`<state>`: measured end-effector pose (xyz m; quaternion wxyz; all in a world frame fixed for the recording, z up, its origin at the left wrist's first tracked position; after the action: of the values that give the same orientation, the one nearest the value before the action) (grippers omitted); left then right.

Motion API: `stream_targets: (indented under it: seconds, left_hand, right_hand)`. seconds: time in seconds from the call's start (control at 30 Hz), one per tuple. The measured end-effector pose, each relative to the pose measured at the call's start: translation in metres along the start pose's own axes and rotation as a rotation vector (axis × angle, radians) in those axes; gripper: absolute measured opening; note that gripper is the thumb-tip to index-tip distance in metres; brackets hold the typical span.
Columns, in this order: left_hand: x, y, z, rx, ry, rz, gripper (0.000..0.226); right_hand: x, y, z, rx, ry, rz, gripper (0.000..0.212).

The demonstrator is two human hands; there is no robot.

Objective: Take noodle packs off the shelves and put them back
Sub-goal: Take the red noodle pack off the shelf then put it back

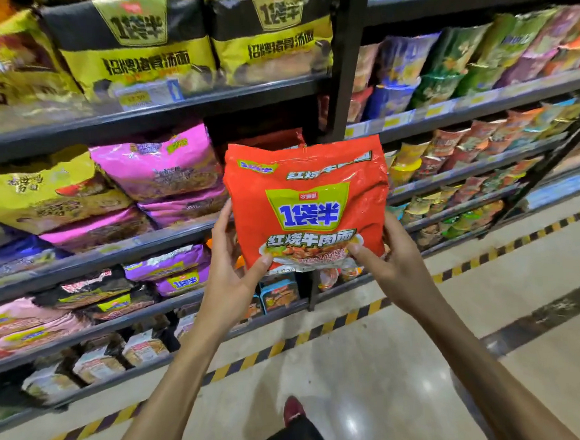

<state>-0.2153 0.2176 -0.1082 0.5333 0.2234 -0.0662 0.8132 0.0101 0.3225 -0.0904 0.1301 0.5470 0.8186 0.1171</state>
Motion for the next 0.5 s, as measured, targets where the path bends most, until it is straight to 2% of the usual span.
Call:
stream_targets:
  seconds: [0.17, 0.33, 0.5]
  left_hand:
    - [0.039, 0.001, -0.029, 0.084, -0.005, 0.042, 0.087]
    - [0.067, 0.000, -0.046, 0.177, -0.033, 0.089, 0.088]
    - [0.085, -0.004, -0.068, 0.246, -0.064, 0.151, 0.084]
  right_hand:
    - [0.057, -0.013, 0.005, -0.006, 0.046, 0.021, 0.050]
    - [0.097, -0.024, 0.010, 0.035, 0.099, -0.009, 0.077]
    - [0.145, -0.028, 0.017, -0.047, 0.176, -0.047, 0.081]
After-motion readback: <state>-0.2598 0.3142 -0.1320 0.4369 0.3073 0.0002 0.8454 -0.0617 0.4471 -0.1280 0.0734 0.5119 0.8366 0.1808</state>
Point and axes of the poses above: each hand's wrist, its own x-axis towards the middle knuckle, its own y-axis out of the back of the hand, z = x × y, the point moved 1 cm from there along x, towards the middle knuckle, and after that the axes turned 15 degrees about -y, right-handed, at the moved point
